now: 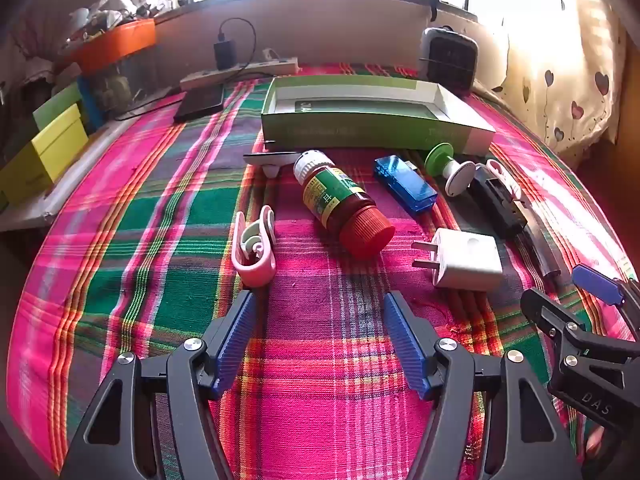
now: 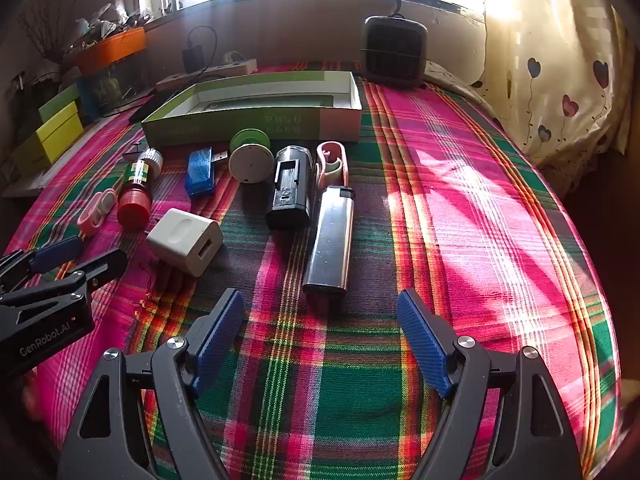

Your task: Organize rigid objects

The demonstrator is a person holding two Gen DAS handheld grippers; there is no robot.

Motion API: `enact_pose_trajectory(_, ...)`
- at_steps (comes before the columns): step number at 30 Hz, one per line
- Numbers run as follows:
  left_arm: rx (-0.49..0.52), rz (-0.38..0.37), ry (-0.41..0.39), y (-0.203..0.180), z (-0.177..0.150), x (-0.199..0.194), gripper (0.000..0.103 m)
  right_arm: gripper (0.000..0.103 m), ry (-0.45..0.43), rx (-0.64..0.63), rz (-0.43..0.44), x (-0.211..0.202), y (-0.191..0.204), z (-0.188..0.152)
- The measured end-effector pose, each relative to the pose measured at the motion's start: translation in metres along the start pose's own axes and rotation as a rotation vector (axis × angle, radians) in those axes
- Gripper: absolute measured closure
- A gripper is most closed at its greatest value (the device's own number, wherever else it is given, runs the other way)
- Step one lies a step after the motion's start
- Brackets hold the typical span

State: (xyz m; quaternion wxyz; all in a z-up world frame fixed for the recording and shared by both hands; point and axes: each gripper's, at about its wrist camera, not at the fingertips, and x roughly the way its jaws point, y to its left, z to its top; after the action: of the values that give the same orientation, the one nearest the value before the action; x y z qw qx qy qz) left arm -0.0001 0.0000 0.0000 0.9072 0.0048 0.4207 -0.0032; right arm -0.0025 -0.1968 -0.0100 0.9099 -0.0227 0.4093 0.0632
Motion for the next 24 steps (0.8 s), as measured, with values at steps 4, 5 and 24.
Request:
enact_pose_trajectory(4, 0.0, 0.001, 0.0, 0.0, 0.0, -0.0001, 0.038, 0.024, 0.0, 0.0, 0.0, 0.0, -0.0001, 0.0)
enact_pose_trajectory(5, 0.0, 0.001, 0.001, 0.0001, 0.0, -0.0001, 0.038, 0.024, 0.0, 0.0, 0.0, 0.0, 0.0, 0.0)
enact_pose_trajectory(24, 0.0, 0.006, -0.009, 0.0015, -0.0023, -0.0039, 0.036, 0.024, 0.0, 0.0, 0.0, -0.0001, -0.0001, 0.0001)
